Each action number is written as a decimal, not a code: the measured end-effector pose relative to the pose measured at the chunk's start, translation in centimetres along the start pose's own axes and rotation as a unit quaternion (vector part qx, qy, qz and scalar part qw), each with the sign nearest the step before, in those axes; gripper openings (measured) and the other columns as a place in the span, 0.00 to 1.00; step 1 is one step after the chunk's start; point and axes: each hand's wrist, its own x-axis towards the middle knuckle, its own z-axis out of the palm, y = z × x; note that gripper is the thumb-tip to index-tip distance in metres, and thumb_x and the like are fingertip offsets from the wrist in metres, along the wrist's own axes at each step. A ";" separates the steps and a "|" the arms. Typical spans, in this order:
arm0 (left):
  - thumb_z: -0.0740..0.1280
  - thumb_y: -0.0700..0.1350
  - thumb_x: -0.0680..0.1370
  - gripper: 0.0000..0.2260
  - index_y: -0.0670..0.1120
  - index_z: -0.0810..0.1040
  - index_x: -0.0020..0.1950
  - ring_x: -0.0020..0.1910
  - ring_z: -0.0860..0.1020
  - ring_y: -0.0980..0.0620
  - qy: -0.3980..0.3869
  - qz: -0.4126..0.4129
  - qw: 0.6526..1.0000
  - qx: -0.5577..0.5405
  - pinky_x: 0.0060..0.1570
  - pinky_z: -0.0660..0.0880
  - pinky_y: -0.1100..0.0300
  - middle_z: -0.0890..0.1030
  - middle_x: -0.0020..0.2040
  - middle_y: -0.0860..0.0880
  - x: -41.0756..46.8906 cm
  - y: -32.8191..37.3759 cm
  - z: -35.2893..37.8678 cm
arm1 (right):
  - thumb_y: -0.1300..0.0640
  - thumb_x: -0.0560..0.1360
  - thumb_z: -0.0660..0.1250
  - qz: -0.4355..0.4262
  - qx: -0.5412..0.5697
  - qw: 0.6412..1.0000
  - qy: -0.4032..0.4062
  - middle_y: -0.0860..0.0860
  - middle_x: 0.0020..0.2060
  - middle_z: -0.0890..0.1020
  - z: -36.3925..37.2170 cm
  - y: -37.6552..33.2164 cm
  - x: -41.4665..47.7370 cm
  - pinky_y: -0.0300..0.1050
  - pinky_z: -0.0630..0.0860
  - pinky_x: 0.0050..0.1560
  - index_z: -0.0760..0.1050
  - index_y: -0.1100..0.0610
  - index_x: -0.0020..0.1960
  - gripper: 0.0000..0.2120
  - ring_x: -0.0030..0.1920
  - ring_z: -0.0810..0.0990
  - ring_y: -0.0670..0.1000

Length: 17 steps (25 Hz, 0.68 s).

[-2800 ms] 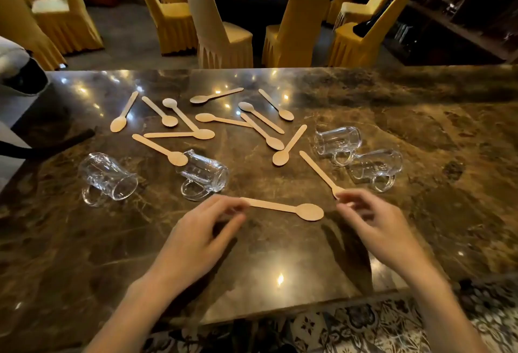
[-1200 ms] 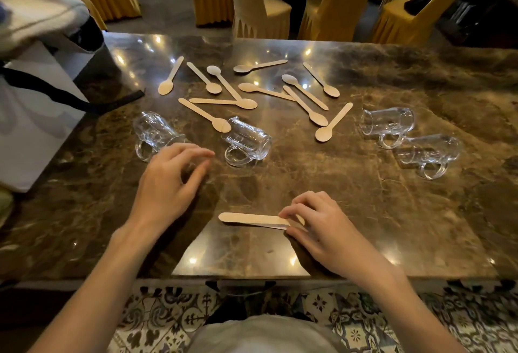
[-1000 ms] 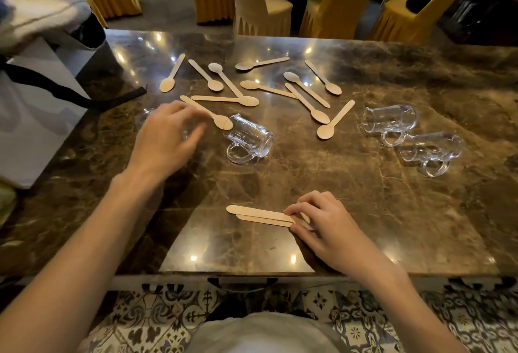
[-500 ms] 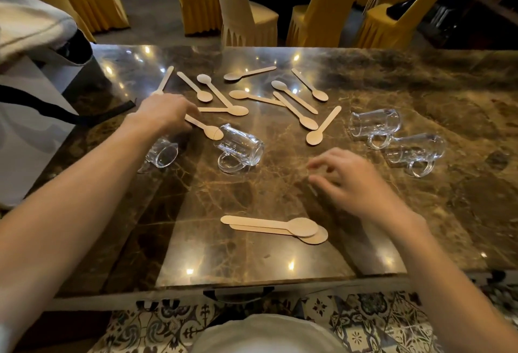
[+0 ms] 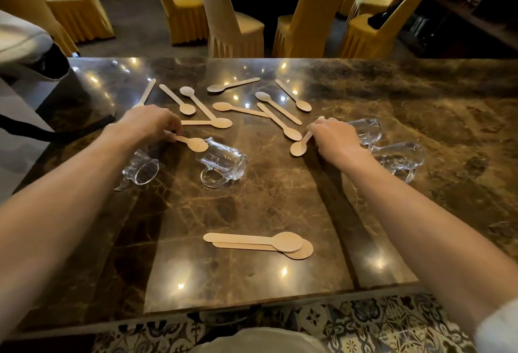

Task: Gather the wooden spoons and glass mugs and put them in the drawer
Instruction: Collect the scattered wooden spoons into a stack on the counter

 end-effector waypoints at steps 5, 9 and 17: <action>0.71 0.45 0.72 0.09 0.58 0.76 0.46 0.44 0.72 0.55 0.010 0.035 0.999 -0.038 0.38 0.67 0.60 0.77 0.45 0.55 0.2 -0.7 0.3 | 0.61 0.77 0.63 -0.043 -0.047 0.998 0.017 0.54 0.55 0.79 0.3 0.1 1.1 0.49 0.73 0.51 0.74 0.54 0.61 0.14 0.57 0.76 0.56; 0.71 0.40 0.72 0.12 0.57 0.75 0.43 0.44 0.76 0.51 0.022 0.030 0.995 -0.095 0.43 0.71 0.56 0.78 0.45 0.51 -0.2 -0.8 -0.3 | 0.57 0.76 0.66 -0.074 -0.066 0.995 0.019 0.53 0.54 0.79 0.1 1.0 1.5 0.48 0.74 0.50 0.76 0.52 0.60 0.13 0.56 0.76 0.55; 0.70 0.53 0.68 0.08 0.59 0.80 0.47 0.42 0.79 0.58 0.146 0.063 0.940 -0.302 0.43 0.74 0.61 0.82 0.43 0.56 -6.0 2.8 -5.1 | 0.54 0.72 0.70 -0.158 -0.066 0.982 0.082 0.48 0.50 0.83 0.4 1.7 1.1 0.47 0.71 0.53 0.77 0.50 0.53 0.09 0.53 0.78 0.53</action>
